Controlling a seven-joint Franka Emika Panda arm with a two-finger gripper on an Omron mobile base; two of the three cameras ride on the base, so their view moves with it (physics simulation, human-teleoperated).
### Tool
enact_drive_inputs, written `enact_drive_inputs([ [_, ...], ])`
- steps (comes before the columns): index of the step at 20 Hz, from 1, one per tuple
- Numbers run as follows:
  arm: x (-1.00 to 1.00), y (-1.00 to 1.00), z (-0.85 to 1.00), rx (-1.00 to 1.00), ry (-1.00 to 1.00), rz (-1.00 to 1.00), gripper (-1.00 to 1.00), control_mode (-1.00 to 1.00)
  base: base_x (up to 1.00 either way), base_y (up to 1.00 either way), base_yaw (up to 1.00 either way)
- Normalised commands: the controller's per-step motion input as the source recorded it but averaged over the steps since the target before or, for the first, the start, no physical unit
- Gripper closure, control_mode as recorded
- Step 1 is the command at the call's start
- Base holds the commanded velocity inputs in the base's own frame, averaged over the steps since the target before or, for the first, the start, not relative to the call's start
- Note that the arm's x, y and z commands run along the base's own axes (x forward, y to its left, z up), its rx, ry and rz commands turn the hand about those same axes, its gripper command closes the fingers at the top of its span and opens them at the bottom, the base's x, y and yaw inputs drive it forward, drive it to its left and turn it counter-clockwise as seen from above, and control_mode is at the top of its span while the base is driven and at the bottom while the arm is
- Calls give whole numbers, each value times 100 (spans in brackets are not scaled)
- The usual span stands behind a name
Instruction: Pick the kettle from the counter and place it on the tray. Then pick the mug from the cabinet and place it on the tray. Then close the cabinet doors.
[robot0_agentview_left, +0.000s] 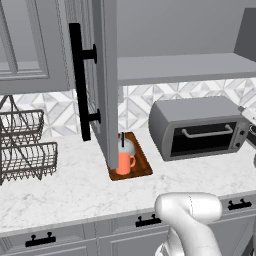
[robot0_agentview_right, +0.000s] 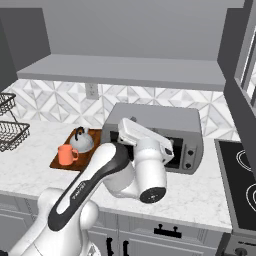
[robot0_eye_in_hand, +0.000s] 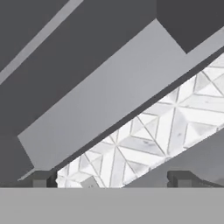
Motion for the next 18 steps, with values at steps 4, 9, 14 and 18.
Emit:
enact_drive_inputs([
  [4,-40,-76,12,5,0,-8,-100,-100,0,0,0],
  [9,-36,-95,-8,-1,0,-9,-100,-100,0,0,0],
  [14,-1,-62,-32,-21,-1,0,-100,-100,0,0,0],
  [18,-15,-73,0,-23,-13,0,-100,-100,0,0,0],
])
